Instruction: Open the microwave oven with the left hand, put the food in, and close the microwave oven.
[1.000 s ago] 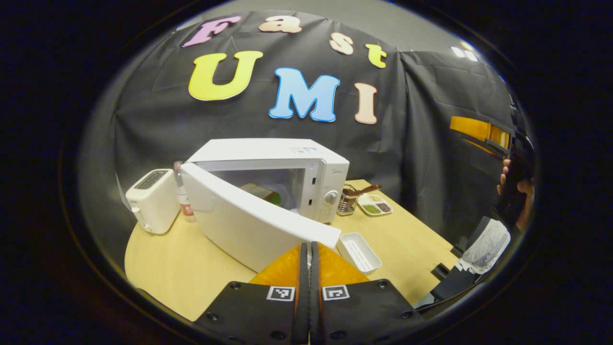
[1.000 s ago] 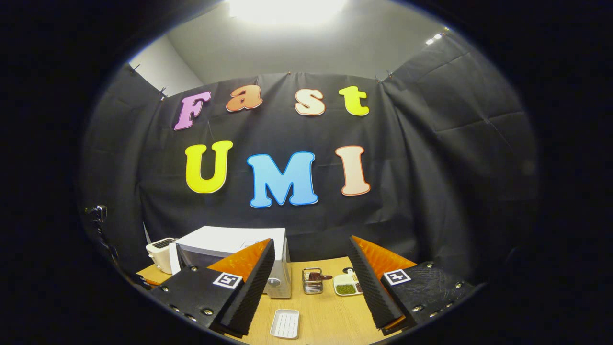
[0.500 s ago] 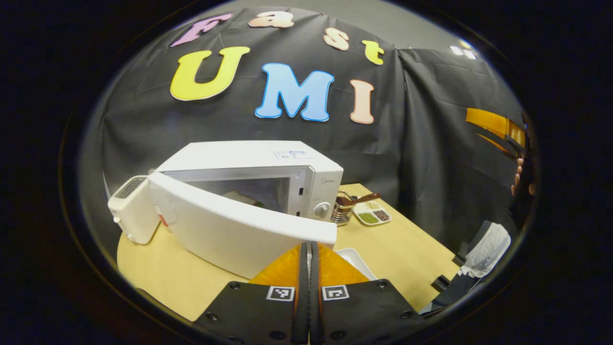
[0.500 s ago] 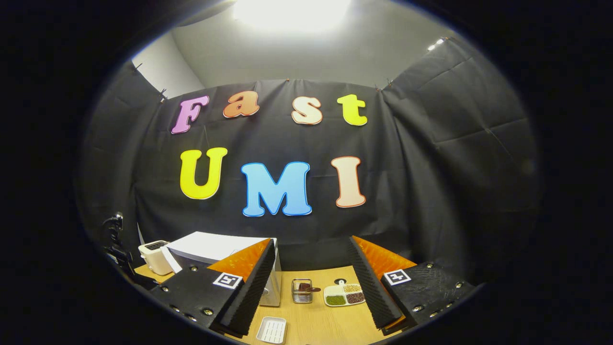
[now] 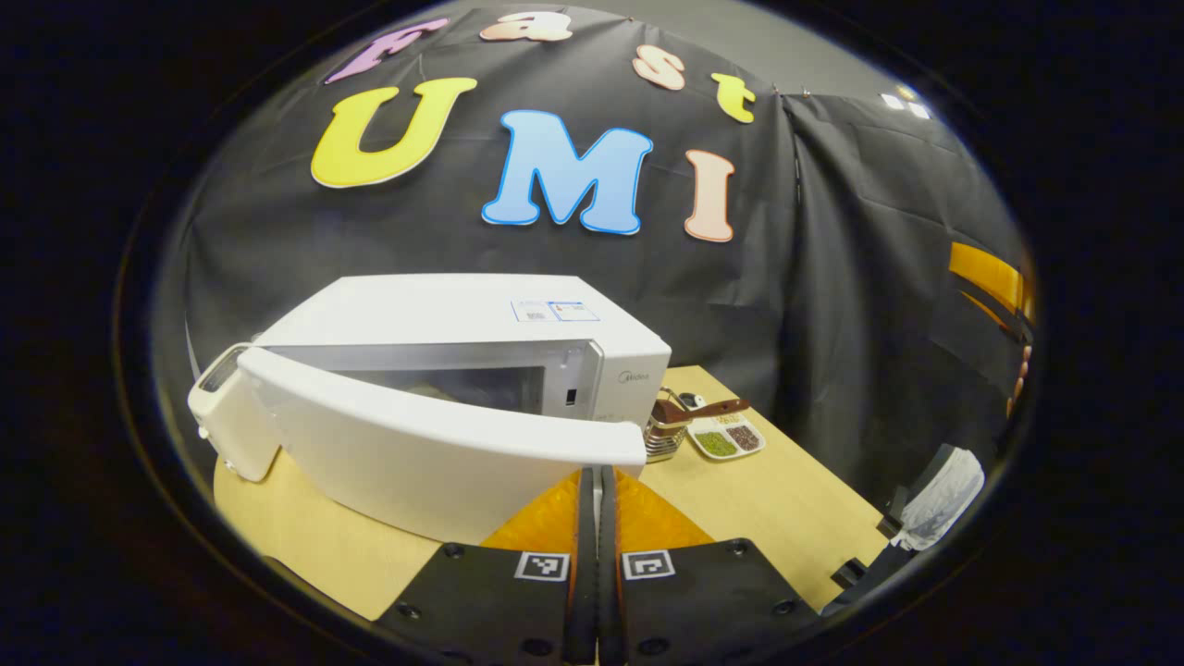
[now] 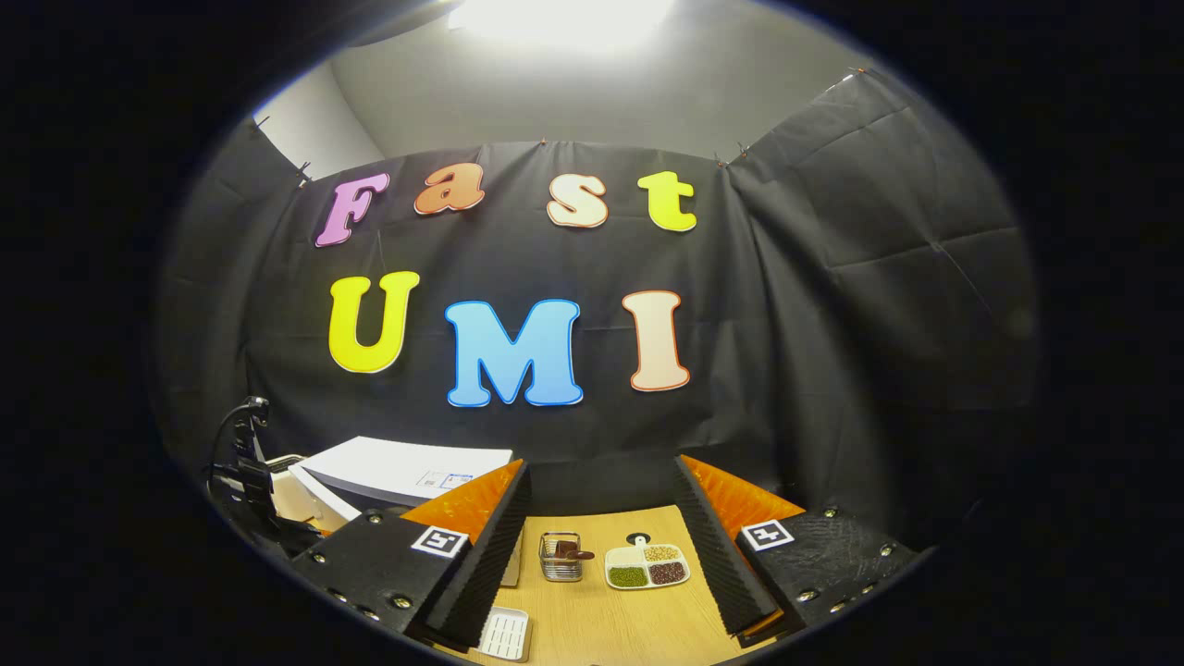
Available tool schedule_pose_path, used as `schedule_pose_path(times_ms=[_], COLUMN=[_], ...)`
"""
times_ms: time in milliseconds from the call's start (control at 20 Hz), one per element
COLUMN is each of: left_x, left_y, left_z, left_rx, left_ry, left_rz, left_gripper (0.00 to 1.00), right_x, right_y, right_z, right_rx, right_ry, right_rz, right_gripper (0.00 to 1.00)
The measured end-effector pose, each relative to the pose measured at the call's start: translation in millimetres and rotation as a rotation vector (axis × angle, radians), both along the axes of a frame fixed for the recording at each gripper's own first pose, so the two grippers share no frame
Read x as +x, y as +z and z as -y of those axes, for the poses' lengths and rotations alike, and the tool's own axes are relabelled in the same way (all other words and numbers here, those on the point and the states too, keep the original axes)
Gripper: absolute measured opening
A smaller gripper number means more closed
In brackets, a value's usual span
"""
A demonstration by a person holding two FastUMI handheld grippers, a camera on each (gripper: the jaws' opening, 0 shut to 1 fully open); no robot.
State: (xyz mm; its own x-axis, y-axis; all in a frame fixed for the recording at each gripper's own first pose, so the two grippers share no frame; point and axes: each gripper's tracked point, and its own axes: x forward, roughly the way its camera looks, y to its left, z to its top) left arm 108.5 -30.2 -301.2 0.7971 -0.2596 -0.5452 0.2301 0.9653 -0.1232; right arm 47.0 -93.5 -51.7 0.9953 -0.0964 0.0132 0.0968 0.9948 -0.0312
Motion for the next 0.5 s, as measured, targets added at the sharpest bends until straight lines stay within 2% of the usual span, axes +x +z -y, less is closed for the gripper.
schedule_pose_path(times_ms=[500], left_x=[48], left_y=[-7], left_z=[8], left_rx=[-0.018], left_ry=[0.053], left_rz=[-0.006], left_gripper=[0.07], right_x=[26], right_y=[-7], right_z=[6], right_rx=[-0.002], right_ry=[0.003], right_rz=[-0.024], right_gripper=[0.92])
